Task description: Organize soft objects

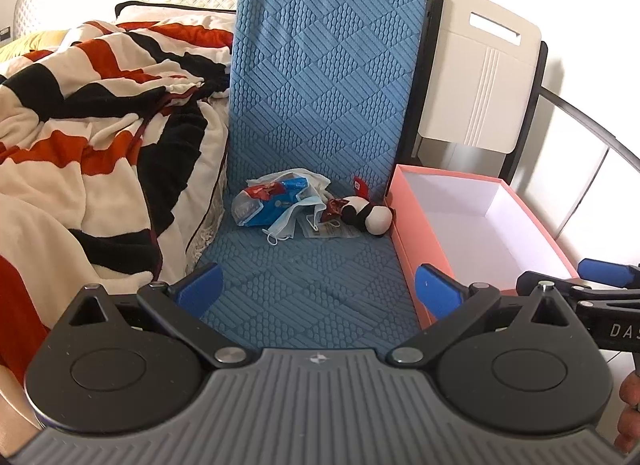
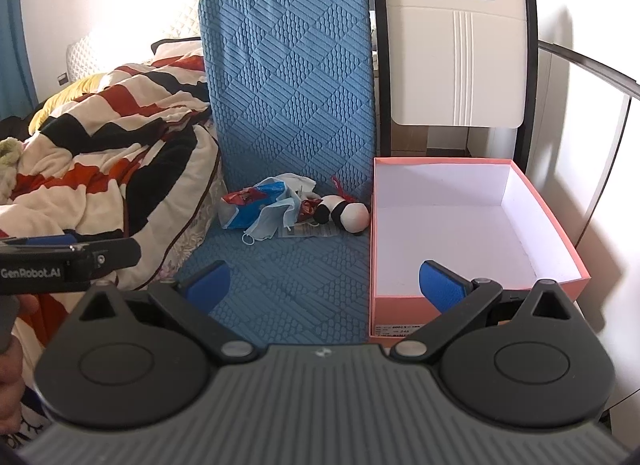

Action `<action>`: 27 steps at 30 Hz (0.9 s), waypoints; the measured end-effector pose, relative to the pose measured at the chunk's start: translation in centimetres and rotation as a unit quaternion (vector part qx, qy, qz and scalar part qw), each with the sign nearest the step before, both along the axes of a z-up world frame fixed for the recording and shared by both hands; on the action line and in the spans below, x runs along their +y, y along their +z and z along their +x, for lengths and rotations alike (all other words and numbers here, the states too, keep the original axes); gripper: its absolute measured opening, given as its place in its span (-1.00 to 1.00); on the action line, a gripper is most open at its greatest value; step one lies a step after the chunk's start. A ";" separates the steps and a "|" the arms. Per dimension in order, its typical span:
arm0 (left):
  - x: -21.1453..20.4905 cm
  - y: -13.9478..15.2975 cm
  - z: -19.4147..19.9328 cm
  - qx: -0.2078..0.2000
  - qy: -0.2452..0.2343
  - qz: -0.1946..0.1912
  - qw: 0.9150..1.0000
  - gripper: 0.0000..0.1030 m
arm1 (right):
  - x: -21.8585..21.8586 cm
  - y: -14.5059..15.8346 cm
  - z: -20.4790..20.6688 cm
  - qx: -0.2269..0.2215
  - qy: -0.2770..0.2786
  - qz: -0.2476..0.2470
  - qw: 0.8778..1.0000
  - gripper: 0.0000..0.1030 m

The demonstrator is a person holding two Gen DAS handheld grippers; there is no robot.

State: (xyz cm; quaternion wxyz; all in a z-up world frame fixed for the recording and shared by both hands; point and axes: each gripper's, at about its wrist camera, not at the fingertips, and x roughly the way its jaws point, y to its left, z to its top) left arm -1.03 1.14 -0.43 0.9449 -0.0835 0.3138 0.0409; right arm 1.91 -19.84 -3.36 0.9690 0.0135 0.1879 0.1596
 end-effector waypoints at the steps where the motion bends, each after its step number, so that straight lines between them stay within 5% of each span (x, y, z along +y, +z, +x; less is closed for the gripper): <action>1: 0.0 -0.1 0.0 0.001 -0.001 -0.001 1.000 1.00 | -0.1 0.0 0.0 0.000 0.000 0.000 1.000 1.00; 27: -0.7 -0.3 1.2 0.013 -0.008 -0.002 1.000 1.00 | -1.1 0.1 0.7 0.010 -0.004 0.014 1.000 1.00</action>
